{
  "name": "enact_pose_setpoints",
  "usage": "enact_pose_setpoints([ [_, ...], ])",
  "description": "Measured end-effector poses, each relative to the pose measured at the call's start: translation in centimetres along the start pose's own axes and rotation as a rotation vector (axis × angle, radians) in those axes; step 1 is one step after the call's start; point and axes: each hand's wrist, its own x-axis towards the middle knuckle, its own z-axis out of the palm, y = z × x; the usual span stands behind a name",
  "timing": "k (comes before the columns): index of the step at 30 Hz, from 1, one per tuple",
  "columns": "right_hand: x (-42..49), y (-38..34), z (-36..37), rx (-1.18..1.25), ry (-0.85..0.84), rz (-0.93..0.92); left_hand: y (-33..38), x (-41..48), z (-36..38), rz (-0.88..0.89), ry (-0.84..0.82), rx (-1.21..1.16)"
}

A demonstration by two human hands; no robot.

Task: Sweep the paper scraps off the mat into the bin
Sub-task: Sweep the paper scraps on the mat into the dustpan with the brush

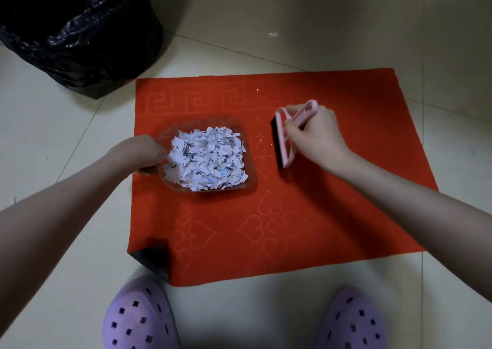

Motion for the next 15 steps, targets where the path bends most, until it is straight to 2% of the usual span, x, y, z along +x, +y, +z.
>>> enact_pose_setpoints([
  [4,1.5,1.6,-0.3,-0.233,-0.006,0.020,-0.3,0.3,0.1,-0.006,-0.019,-0.015],
  [8,1.3,0.9,1.6,-0.265,-0.109,0.006,-0.1,0.4,0.1,-0.005,-0.015,-0.021],
  [12,-0.2,-0.9,3.9,-0.125,-0.209,-0.064,-0.3,0.5,0.2,-0.015,-0.012,-0.016],
  [15,0.0,-0.5,1.9,0.080,-0.078,-0.009,-0.5,0.5,0.6,-0.016,-0.028,-0.028],
])
